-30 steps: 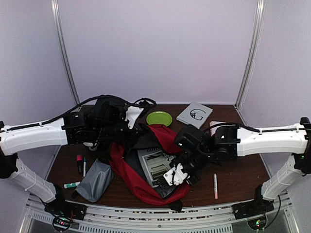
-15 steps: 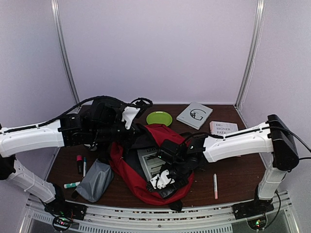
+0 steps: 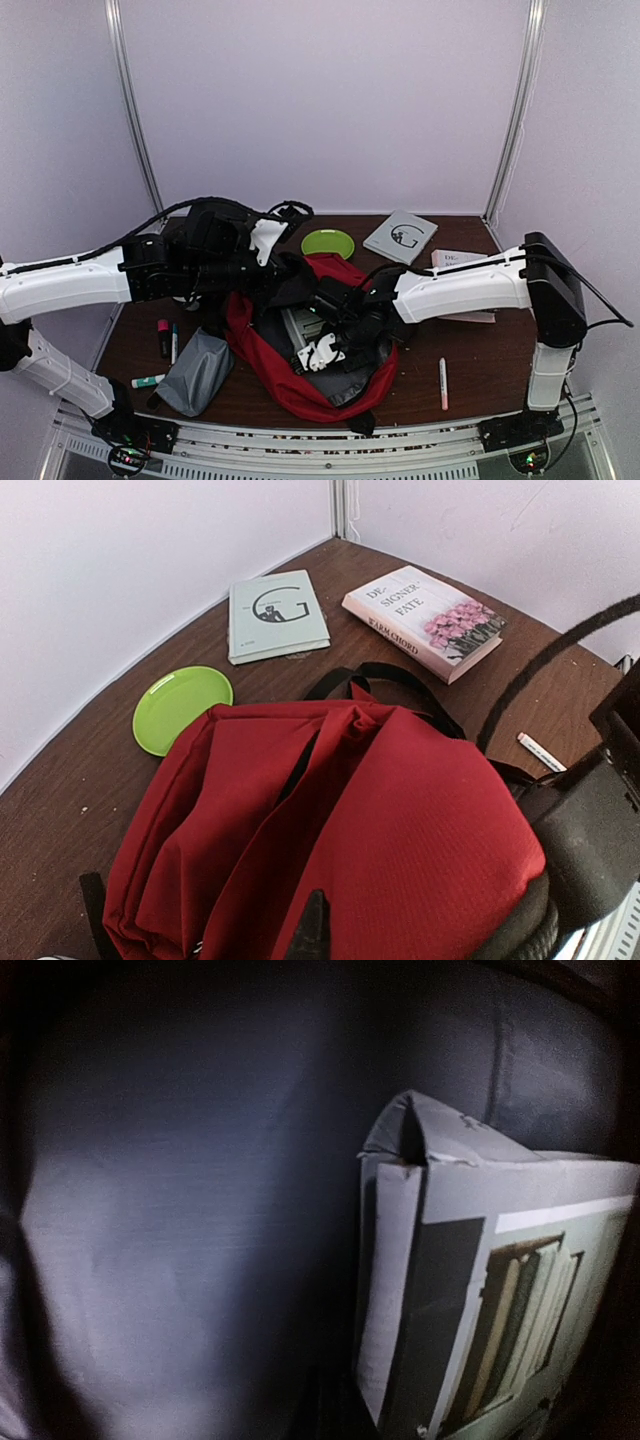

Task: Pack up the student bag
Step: Adjust the book in the largest pocket of the bag.

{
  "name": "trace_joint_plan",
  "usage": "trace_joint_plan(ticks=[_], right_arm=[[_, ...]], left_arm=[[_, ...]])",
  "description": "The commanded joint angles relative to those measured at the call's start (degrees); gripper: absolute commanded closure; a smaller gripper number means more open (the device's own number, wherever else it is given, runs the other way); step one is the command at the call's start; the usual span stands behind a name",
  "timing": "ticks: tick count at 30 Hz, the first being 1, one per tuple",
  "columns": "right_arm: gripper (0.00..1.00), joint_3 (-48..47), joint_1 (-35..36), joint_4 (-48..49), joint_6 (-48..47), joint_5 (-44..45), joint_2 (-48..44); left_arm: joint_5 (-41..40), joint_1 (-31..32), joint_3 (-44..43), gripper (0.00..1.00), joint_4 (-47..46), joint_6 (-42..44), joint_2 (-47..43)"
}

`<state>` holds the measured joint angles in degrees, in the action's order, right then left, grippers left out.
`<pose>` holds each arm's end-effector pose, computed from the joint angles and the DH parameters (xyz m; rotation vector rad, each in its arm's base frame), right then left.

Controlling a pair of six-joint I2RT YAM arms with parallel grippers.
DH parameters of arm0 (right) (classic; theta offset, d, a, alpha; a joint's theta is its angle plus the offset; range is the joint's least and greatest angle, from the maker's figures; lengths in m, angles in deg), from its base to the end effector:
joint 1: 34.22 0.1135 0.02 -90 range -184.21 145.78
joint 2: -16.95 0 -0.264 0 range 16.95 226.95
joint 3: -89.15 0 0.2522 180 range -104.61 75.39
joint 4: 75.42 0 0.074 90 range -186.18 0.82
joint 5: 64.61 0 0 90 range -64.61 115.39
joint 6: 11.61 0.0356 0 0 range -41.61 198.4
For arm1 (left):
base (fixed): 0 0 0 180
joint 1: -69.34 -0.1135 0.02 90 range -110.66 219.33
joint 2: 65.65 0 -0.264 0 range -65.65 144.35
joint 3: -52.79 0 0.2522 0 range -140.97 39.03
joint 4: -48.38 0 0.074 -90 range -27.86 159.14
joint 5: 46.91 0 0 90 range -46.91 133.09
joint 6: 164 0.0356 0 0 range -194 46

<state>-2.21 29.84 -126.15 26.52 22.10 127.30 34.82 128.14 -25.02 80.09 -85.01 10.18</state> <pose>0.1680 0.3500 0.1762 -2.3751 1.4692 0.1328 0.1610 -0.2559 0.3240 0.7834 1.9895 -0.5830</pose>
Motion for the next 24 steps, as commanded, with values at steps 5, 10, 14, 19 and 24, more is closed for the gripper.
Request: trace_joint_plan(ticks=[5,10,14,19,24], right_arm=[[1.00,-1.9,-0.9,6.6,2.1,7.7,1.6],[0.97,2.4,-0.7,2.2,2.6,-2.6,-8.5],[0.71,4.7,-0.8,-4.7,4.2,-12.9,-19.2],[0.60,7.0,-2.3,-14.4,5.0,-20.4,-29.9],[0.57,14.1,-12.4,-14.4,10.3,-22.7,-37.6]], left_arm=[[1.4,-0.4,0.3,1.00,-4.9,0.2,0.0],[0.6,-0.4,0.4,1.00,-5.4,-0.3,1.4],[0.3,-0.5,0.2,1.00,-6.0,-0.9,2.9],[1.6,-0.4,0.5,1.00,-6.6,-1.6,3.9],[1.7,-0.4,1.6,1.00,-6.9,-1.8,3.7]])
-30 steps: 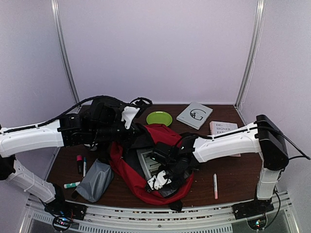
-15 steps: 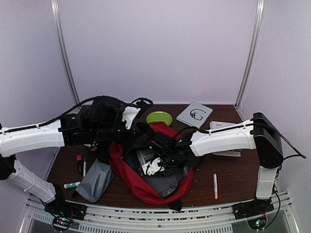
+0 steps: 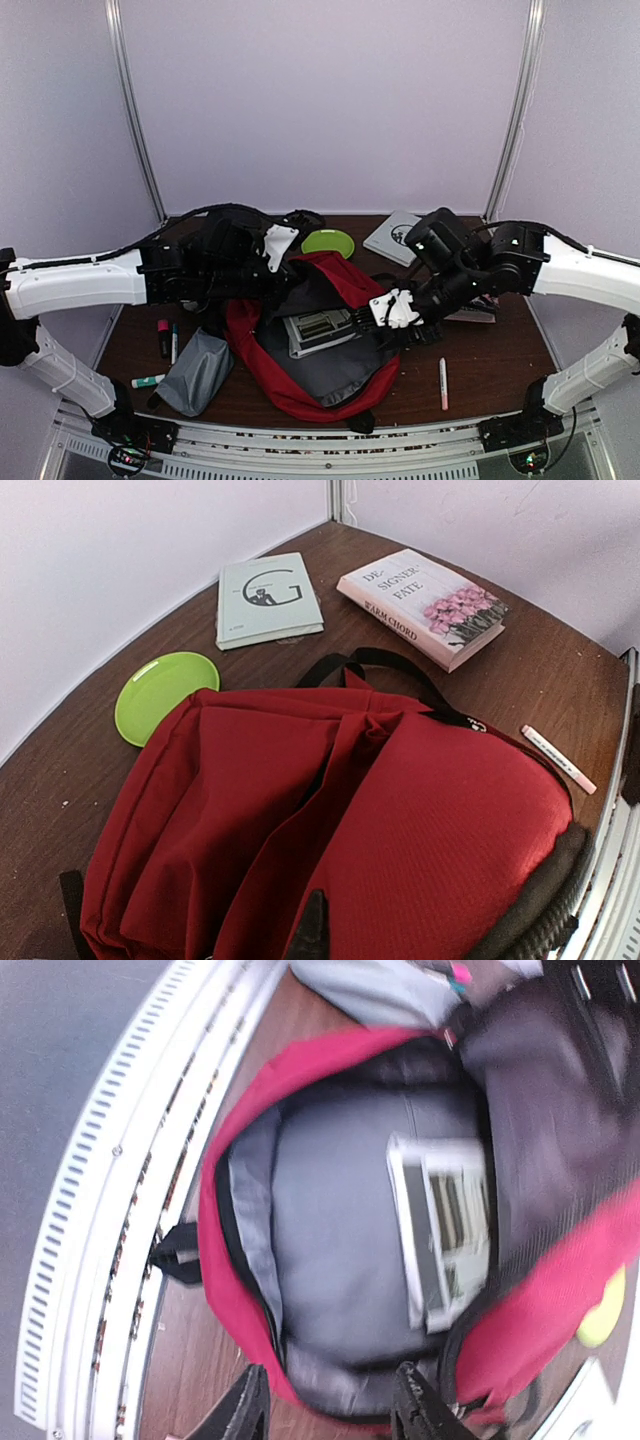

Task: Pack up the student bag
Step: Adjust the book in the largest pocket of the bag, then pick up the book from the corner of the board.

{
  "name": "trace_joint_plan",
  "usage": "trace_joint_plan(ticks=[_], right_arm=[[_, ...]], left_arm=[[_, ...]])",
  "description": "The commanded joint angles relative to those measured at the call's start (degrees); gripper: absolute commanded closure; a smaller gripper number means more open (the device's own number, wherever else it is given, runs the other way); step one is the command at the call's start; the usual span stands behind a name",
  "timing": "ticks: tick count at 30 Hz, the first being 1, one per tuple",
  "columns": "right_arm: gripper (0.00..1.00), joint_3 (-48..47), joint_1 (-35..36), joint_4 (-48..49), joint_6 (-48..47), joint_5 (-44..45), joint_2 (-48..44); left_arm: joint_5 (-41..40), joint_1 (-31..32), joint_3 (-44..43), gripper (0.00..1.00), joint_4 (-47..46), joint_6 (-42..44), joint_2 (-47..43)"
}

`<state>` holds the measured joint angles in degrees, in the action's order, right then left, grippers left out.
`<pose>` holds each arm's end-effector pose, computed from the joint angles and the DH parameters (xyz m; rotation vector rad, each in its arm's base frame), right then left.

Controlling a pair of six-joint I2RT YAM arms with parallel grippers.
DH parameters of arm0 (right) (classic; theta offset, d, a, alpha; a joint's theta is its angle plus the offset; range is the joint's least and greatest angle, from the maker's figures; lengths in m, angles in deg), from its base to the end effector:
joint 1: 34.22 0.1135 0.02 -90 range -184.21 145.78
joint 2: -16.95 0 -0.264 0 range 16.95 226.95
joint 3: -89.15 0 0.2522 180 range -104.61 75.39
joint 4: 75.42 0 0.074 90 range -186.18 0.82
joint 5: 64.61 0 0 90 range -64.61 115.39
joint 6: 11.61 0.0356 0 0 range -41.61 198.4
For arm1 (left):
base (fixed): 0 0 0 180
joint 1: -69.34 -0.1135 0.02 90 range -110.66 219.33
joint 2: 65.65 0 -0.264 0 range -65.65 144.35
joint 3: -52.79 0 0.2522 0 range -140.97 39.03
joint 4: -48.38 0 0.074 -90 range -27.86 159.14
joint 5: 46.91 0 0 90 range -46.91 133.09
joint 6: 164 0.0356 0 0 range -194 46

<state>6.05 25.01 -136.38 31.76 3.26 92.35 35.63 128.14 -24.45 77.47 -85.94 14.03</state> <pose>0.1253 0.2366 0.3170 -2.0825 1.3708 0.5743 0.1686 -0.2695 0.3053 0.7911 2.0248 -0.5883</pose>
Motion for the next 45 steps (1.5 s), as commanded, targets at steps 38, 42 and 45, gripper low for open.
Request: trace_joint_plan(ticks=[38,42,45], right_arm=[[0.52,-3.3,-83.0,-15.2,16.9,-17.7,28.2],[0.53,-3.9,-83.1,-14.3,18.4,-17.6,30.2],[0.53,-4.2,-83.1,-13.8,18.6,-17.7,31.4]], left_arm=[[7.8,-0.4,1.1,1.00,-9.5,-2.6,2.5],[7.8,-0.4,1.1,1.00,-9.4,-2.6,2.6],[7.6,-0.4,1.0,1.00,-9.2,-2.6,2.7]])
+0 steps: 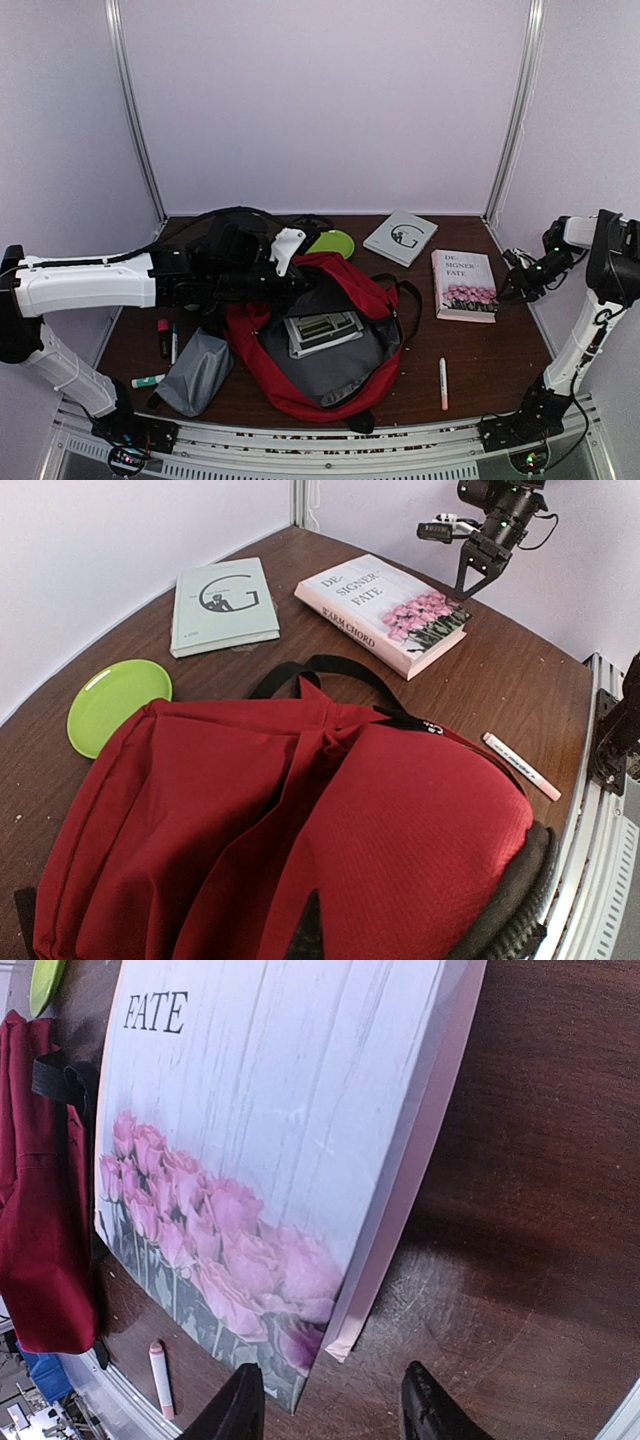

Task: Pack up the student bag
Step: Pick up the book from the corner of the board.

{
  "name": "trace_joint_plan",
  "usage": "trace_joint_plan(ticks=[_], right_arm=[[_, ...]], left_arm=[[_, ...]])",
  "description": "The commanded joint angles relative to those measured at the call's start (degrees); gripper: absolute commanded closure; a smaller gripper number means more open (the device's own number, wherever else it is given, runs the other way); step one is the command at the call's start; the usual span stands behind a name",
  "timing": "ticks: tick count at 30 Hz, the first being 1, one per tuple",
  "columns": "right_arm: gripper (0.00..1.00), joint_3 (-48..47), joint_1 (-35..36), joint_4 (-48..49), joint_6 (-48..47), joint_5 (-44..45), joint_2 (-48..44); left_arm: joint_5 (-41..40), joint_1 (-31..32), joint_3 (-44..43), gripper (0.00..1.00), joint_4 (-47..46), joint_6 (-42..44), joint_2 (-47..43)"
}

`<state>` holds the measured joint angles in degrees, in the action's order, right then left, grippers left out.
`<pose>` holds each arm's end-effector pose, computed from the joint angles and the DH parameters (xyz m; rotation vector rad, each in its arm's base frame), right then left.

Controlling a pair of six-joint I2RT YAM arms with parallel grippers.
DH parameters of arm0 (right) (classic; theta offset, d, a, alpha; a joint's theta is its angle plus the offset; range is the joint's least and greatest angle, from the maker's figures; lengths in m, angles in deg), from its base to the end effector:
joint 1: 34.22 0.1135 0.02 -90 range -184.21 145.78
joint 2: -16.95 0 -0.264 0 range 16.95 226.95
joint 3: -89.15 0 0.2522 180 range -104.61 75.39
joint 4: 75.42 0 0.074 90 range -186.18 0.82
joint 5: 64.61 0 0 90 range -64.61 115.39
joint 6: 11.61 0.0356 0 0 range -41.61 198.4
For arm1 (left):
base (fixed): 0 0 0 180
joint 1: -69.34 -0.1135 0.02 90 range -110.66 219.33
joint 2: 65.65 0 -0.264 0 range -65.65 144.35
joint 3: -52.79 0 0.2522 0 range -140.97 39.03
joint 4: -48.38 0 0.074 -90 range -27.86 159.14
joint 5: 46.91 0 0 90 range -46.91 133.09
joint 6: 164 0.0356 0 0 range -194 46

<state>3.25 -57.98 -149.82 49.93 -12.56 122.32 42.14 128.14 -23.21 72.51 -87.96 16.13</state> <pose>0.3025 -0.1092 0.1822 -0.0815 2.7697 0.8967 0.1705 -0.2804 0.2947 0.8226 2.0214 -0.7341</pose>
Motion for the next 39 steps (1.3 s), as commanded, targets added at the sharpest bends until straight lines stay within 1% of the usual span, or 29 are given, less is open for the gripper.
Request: trace_joint_plan(ticks=[1,6,9,15,24,28,33,37,39], right_arm=[[0.53,-1.5,-0.1,-0.6,0.4,-2.0,1.8],[0.54,-2.0,-0.1,-1.2,-0.2,-4.2,3.9],[0.57,-2.7,-0.1,-1.7,-0.2,-5.0,5.5],[0.65,-3.9,-0.1,-3.4,-1.1,-9.4,8.2],[0.66,-5.6,-0.4,-5.3,-1.7,-12.7,10.8],[0.69,-5.7,-0.4,-5.8,-2.0,-13.9,11.5],[0.77,-5.5,-0.4,-6.2,-2.6,-15.9,11.7],[0.89,-5.8,-0.5,-6.6,-2.2,-16.8,12.5],[0.95,-6.2,-0.6,-7.8,-3.5,-18.3,12.9]], left_arm=[[1.0,-0.4,-0.3,1.00,-4.2,-0.5,0.7],[1.3,-0.4,-1.1,1.00,-3.3,0.1,1.3],[1.6,-0.4,-1.5,1.00,-2.8,0.2,1.5],[2.4,-0.4,-1.6,1.00,-2.7,0.4,1.5],[3.0,-0.4,-1.7,1.00,-2.7,0.2,1.6],[2.6,-0.4,-1.6,1.00,-2.2,0.2,1.2],[2.4,-0.4,-1.1,1.00,-2.4,0.0,1.1],[2.7,-0.4,-1.3,1.00,-2.4,0.0,1.4],[2.5,-0.4,-1.5,1.00,-2.3,0.0,1.4]])
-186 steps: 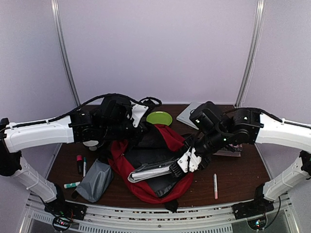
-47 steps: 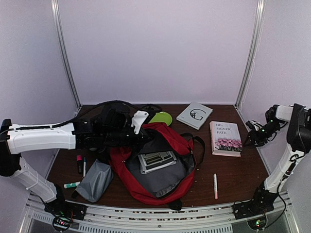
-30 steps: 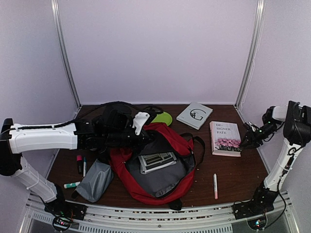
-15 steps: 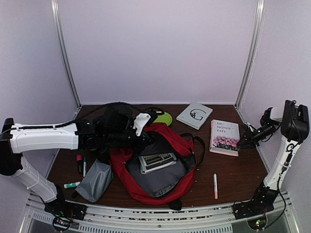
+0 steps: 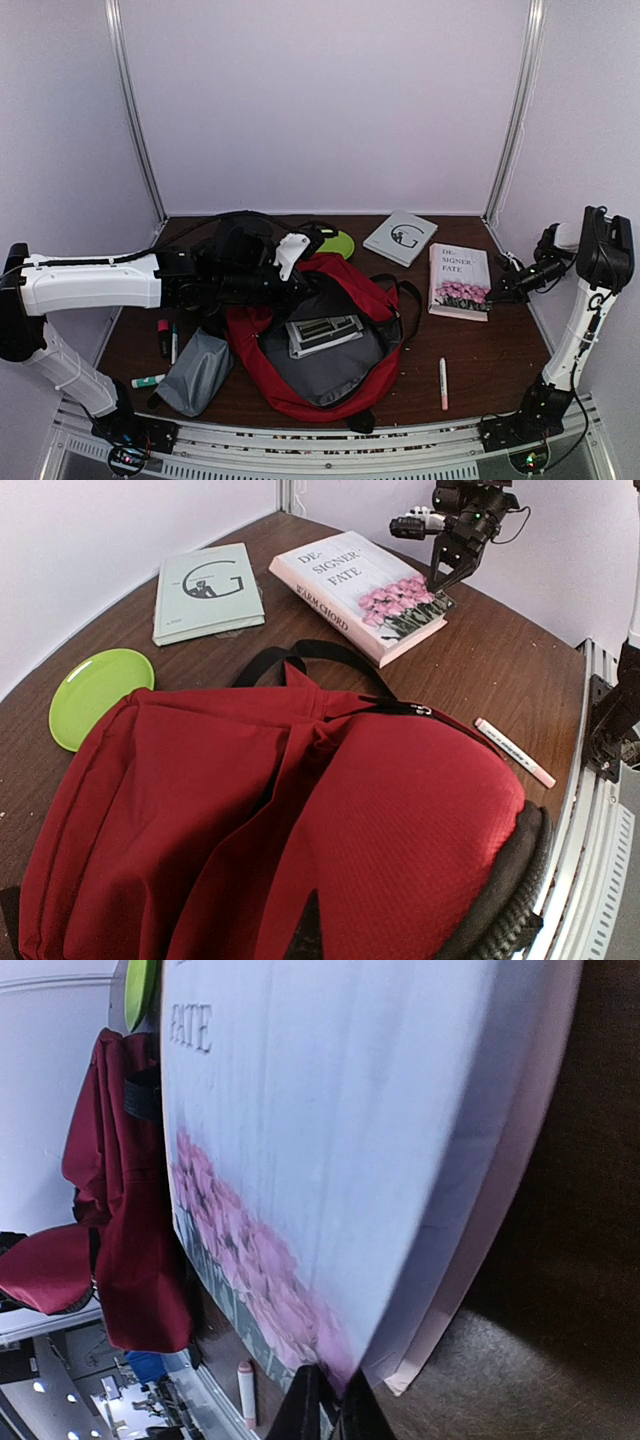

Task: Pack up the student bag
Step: Pick up the book from the corner of the board.

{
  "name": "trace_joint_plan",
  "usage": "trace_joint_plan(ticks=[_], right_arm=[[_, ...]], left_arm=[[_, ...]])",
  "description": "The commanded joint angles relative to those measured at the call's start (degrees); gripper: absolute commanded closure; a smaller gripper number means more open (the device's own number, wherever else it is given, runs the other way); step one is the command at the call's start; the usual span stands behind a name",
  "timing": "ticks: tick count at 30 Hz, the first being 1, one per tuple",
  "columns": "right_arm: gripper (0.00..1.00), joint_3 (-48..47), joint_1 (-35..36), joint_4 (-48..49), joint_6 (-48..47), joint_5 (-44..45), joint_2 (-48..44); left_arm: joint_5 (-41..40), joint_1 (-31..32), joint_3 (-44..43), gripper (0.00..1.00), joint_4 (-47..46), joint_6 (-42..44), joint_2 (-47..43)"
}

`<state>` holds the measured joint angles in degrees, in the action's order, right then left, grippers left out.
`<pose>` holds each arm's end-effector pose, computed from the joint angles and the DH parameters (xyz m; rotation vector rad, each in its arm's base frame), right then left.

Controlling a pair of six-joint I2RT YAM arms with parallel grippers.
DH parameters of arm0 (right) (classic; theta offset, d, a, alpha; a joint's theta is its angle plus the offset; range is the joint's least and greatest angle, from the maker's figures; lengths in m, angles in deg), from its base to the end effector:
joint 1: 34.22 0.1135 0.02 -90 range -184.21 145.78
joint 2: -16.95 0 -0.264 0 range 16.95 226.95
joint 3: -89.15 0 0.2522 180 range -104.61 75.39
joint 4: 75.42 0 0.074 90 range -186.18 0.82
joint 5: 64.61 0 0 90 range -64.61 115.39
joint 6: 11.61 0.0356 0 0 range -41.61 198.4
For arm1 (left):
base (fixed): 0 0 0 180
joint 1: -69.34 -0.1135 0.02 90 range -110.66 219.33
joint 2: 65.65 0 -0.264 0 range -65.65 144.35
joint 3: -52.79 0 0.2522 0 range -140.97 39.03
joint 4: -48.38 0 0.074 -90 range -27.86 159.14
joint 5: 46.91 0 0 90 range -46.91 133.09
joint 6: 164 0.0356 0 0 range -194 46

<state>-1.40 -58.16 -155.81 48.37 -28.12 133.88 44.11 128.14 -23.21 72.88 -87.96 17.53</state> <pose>0.3206 -0.1110 0.1457 0.0557 2.6395 1.3590 0.1715 -0.2844 0.2866 0.8576 2.0497 -0.7512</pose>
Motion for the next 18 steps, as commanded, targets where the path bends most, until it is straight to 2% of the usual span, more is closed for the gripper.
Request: trace_joint_plan(ticks=[1,3,8,12,18], right_arm=[[0.97,-1.7,-0.5,-2.6,-2.6,-3.4,1.4],[1.00,-1.7,-0.5,-4.7,-4.9,-5.4,0.8],[1.00,-2.0,-0.5,-13.0,-12.3,-10.7,-3.4],[1.00,-2.9,-0.2,-25.8,-22.4,-16.6,-7.8],[1.00,-1.0,2.0,-26.1,-20.2,-16.5,-17.5]], left_arm=[[0.6,-0.4,-1.4,1.00,-2.7,0.0,0.0],[0.4,-0.4,-1.4,1.00,-2.6,0.0,-0.1],[-1.3,-0.4,-0.9,1.00,-2.6,0.0,-0.7],[-3.6,-0.4,-0.9,1.00,-2.5,0.0,-0.4],[-7.2,-0.5,-1.5,1.00,-1.9,0.3,0.5]])
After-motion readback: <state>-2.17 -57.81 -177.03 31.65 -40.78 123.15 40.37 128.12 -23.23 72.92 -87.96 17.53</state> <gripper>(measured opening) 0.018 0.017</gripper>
